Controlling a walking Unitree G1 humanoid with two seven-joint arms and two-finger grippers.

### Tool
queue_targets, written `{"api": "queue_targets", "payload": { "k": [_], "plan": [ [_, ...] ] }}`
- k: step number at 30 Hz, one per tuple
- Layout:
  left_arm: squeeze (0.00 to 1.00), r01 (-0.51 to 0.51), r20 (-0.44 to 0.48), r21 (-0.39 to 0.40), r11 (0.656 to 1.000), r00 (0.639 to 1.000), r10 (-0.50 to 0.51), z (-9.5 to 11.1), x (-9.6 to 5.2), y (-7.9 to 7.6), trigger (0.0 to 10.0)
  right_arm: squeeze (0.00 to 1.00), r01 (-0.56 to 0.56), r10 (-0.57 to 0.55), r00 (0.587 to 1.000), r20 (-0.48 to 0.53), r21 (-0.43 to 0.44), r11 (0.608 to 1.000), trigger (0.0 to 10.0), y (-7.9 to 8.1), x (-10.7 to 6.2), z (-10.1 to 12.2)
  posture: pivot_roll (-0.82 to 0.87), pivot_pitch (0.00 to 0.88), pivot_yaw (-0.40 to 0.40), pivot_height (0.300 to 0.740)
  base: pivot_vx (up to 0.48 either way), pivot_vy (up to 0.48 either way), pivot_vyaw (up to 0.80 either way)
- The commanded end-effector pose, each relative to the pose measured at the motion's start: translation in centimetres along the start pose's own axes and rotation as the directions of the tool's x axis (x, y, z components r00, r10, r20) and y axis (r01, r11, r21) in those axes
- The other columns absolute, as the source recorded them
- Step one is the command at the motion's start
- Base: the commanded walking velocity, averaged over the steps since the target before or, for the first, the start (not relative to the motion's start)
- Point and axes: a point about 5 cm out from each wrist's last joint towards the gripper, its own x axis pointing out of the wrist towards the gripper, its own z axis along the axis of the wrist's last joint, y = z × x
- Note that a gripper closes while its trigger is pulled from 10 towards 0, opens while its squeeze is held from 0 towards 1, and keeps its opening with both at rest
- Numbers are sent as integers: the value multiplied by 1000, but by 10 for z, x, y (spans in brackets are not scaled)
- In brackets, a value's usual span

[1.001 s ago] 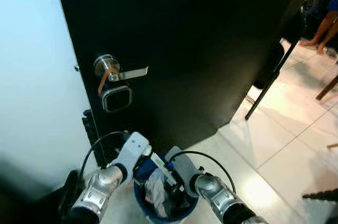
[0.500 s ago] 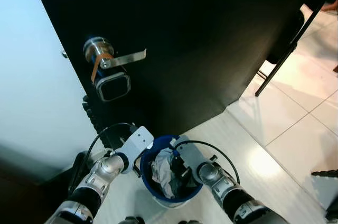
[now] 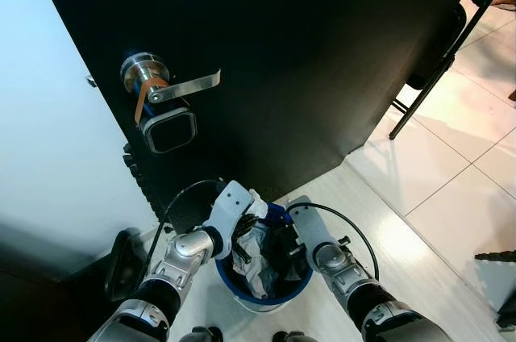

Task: Clean up the room

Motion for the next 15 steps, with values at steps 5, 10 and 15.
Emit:
{"api": "queue_targets", "payload": {
  "k": [5, 10, 15],
  "plan": [
    [0, 41, -33, 8, 999, 999, -41, -6, 3, -10, 10000, 0, 23, -21, 999, -35, 46, 999, 10000, 0, -1, -12, -36, 298, 17, 740, 0, 0, 0],
    [0, 44, -43, 14, 999, 998, -43, -7, 3, -9, 10000, 0, 44, -43, 999, -29, 50, 998, 10000, -4, -1, -10, -34, 295, 19, 740, 0, 0, 0],
    [992, 54, -37, 2, 999, 998, -53, -6, 3, -9, 10000, 0, 50, -49, 998, -26, 55, 997, 10000, -6, 0, -8, -35, 294, 19, 740, 0, 0, 0]
  ]
}}
